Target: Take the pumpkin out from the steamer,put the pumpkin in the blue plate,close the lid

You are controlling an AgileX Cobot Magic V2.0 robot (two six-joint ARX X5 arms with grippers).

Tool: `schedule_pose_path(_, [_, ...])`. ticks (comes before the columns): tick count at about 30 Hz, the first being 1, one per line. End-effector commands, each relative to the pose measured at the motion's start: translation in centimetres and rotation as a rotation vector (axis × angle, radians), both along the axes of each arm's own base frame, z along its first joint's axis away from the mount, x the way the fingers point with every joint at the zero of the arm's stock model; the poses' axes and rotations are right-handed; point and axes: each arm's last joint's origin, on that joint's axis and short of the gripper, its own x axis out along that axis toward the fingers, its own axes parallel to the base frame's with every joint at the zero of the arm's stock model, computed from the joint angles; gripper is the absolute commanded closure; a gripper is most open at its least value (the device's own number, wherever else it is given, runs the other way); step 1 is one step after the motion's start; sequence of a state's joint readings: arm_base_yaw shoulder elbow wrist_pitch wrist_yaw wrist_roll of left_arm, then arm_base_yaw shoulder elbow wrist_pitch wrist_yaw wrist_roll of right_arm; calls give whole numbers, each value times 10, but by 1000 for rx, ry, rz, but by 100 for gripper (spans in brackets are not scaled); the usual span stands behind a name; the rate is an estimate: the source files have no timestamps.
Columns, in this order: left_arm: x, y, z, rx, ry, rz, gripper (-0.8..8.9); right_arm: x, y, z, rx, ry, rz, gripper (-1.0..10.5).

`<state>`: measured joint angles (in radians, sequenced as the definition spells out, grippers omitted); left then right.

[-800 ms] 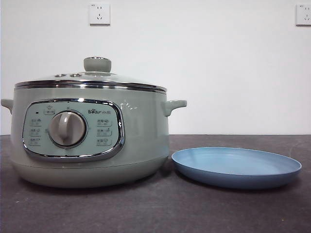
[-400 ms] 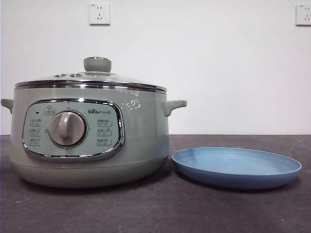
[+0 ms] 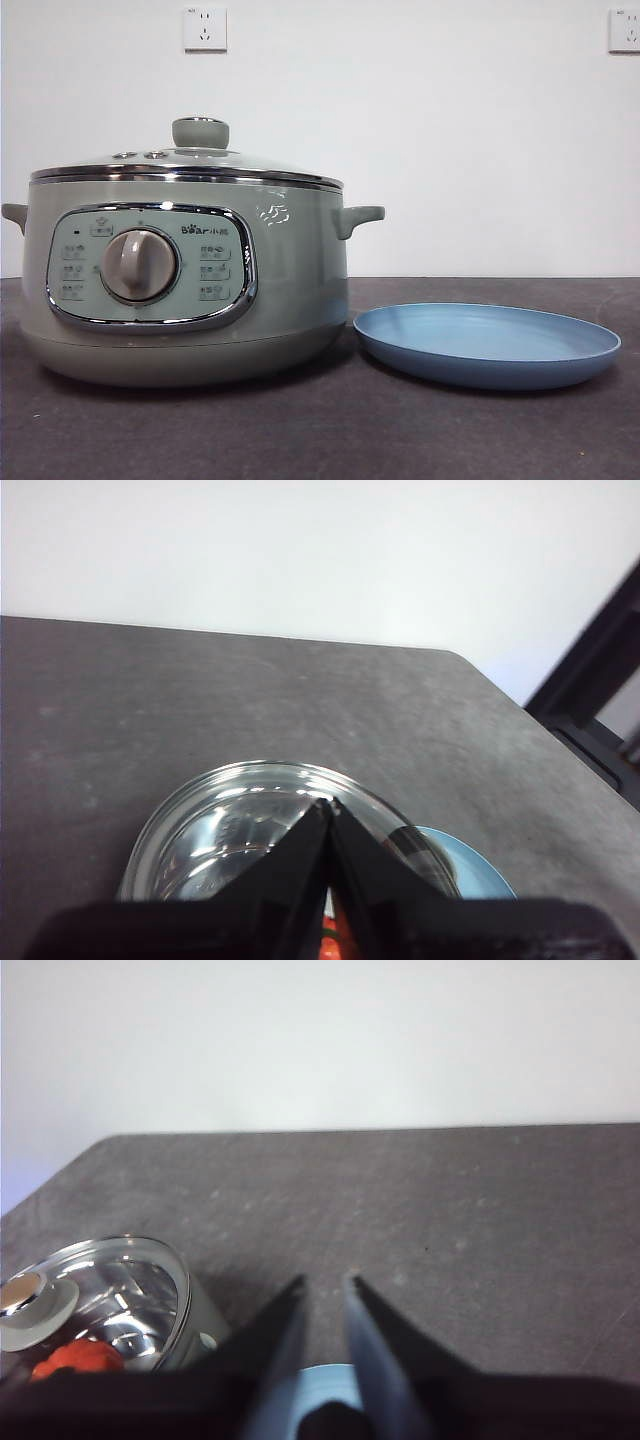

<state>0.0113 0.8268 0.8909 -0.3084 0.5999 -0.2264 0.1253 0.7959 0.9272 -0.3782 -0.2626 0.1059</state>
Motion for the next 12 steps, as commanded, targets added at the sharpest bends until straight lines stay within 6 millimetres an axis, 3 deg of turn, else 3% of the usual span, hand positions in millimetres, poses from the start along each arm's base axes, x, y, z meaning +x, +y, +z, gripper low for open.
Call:
schedule_pose_path(1, [2,0,8,32,-30,-18,798,9,1,6,-17,15,9,596])
schedule_pose_path(5, [2,0,16,19,-41,-5,455,20,3,6,-17,43,16,480])
schedule_pose_path(6, [2,0,17,12,-40,-4,423,22,4,4,-14,51,31,473])
schedule_pose_path(12, [8,-2,16,12,-31,-17,437,31,6,-2,6,92,70,474])
